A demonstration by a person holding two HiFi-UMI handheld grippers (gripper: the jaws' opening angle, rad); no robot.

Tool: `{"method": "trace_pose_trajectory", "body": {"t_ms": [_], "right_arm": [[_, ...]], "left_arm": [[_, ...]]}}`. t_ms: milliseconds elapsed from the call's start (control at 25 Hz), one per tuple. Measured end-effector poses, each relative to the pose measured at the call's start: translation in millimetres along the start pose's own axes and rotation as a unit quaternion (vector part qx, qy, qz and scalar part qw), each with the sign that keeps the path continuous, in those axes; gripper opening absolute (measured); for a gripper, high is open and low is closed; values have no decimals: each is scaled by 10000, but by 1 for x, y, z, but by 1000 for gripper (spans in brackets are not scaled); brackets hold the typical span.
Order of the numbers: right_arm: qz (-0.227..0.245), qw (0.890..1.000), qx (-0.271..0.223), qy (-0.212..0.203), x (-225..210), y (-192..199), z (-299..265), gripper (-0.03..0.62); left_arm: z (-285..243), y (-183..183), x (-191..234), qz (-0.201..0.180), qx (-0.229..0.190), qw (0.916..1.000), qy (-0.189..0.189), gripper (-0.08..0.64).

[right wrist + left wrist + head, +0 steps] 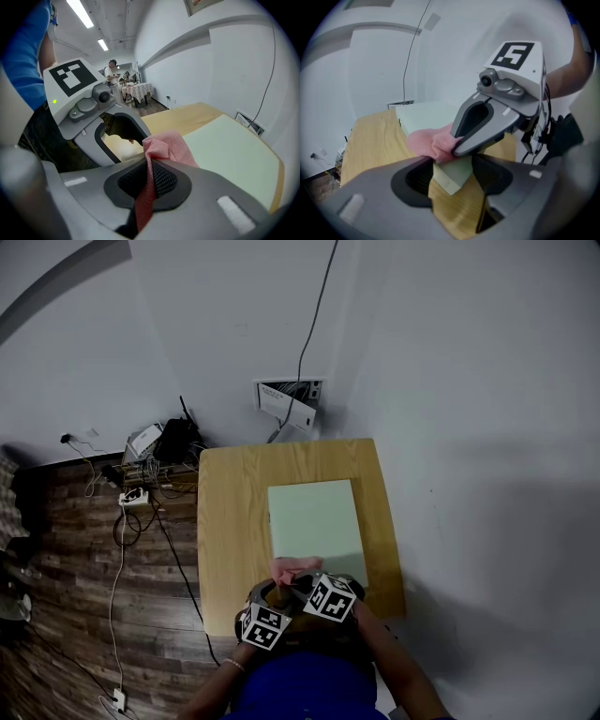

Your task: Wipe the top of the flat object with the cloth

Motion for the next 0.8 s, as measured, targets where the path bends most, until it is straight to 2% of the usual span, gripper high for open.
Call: {"method": "trace_pose_trajectory", "body": {"t_ms": [320,560,800], "right_arm": [[-17,10000,-24,13,1,5,2,14],[216,9995,203,123,0,10,5,14],[149,9993,316,135,-2,29,15,14]], "left_arm": [[0,-1,-3,-21,-21,10000,-37,262],[0,-1,-2,44,-19,10000,-30,259],[-1,0,-2,82,-34,10000,-38,259]]}}
Point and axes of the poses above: the fingertips, and each gripper's own axes: z backward along the fingers, x to its left, y out of its underside, the point moved 10 cm from there along z, backward along the fingers, and after that the axes turned 13 degrees about x, right-handed, at the moved point
